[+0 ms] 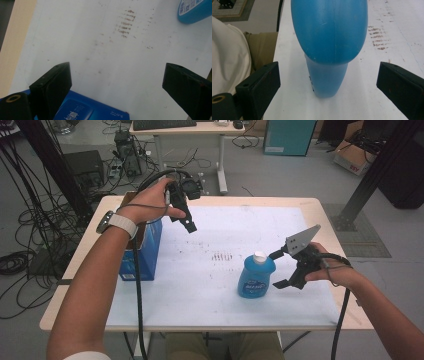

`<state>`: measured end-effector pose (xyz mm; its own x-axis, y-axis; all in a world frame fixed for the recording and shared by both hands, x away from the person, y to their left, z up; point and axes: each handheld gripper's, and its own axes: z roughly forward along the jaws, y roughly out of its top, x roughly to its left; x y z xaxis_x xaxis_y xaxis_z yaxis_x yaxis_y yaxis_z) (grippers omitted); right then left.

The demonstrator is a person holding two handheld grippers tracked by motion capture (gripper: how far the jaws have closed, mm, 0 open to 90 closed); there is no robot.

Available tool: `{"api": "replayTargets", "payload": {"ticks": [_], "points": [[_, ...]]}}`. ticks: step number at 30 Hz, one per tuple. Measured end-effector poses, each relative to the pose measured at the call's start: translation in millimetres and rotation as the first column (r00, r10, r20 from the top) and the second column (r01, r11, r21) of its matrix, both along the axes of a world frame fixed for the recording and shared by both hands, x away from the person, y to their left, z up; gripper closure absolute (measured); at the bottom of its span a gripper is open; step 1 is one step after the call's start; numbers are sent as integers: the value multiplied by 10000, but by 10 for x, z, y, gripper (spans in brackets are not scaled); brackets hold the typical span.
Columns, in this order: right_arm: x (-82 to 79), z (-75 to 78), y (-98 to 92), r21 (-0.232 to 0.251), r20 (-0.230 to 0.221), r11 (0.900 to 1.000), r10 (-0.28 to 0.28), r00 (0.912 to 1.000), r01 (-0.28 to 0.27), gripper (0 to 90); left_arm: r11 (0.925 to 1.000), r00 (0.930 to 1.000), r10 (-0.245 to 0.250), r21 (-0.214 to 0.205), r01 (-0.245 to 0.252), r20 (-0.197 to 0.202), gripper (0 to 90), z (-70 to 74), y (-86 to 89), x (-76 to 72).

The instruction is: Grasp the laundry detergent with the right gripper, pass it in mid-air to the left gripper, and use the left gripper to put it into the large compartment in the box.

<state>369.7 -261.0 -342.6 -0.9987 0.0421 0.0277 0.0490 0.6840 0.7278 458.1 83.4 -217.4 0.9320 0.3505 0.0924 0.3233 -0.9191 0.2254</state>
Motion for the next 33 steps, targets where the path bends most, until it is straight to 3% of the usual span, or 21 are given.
{"api": "replayTargets", "payload": {"ticks": [17,27,33], "points": [[5,-20,58,28,164,10000,-21,9999,20,49,10000,10000,-23,-27,23,82,92,-16,9,-6],[1,-81,86,256,-92,9996,-138,9999,140,64,10000,10000,-46,-18,46,43,92,-39,7,-2],[8,-125,118,303,3,9995,-16,10000,16,73,10000,10000,-41,-16,41,27,93,-63,-1,-5]]}}
